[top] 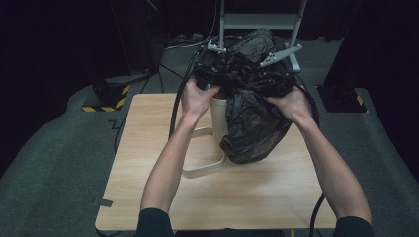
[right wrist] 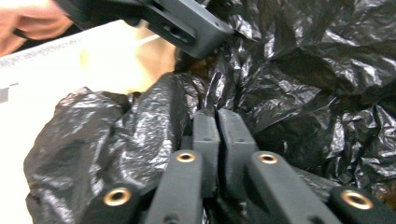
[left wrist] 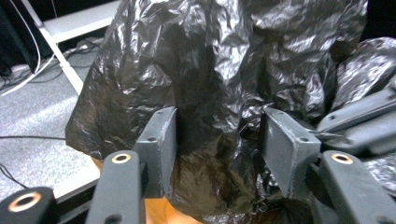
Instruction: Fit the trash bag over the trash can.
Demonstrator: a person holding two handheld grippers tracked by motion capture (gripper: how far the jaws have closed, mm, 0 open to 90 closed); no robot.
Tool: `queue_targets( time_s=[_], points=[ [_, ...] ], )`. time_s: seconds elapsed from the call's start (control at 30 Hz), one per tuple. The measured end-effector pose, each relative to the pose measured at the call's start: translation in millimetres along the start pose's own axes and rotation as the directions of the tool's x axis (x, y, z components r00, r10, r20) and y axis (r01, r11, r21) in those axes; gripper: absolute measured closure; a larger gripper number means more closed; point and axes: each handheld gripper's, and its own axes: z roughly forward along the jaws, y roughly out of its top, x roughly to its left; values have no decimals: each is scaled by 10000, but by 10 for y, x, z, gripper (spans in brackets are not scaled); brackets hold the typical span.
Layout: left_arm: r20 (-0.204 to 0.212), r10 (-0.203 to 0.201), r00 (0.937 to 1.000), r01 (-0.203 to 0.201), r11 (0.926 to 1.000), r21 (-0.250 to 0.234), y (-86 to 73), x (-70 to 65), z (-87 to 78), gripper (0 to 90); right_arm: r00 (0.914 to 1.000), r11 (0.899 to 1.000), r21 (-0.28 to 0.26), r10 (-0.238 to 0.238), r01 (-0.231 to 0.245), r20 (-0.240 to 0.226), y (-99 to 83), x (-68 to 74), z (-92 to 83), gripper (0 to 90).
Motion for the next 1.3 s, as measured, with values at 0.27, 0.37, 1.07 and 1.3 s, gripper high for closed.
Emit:
queue_targets(
  time_s=[0.27,0.37,1.07,1.3],
  points=[
    [-152,-115,9998,121,9992,373,-35,37,73,487,9948,9929,-1190,47,76,1021,-61,-15,-364,603],
    [-175,-127,9998,135,9989,448,-50,47,92,484,9868,9890,-1472,391,-158,1572,-88,-79,-443,548],
    [-123,-341,9993,343,9992,200,-62,35,94,390,9753,9700,-2239,1352,-944,1745,-134,-395,-323,892],
    [-208,-386,9990,372,9972,-646,-1,-5,-39,338,9911,9848,-1666,692,-497,1134,23,-264,-197,900]
  ],
)
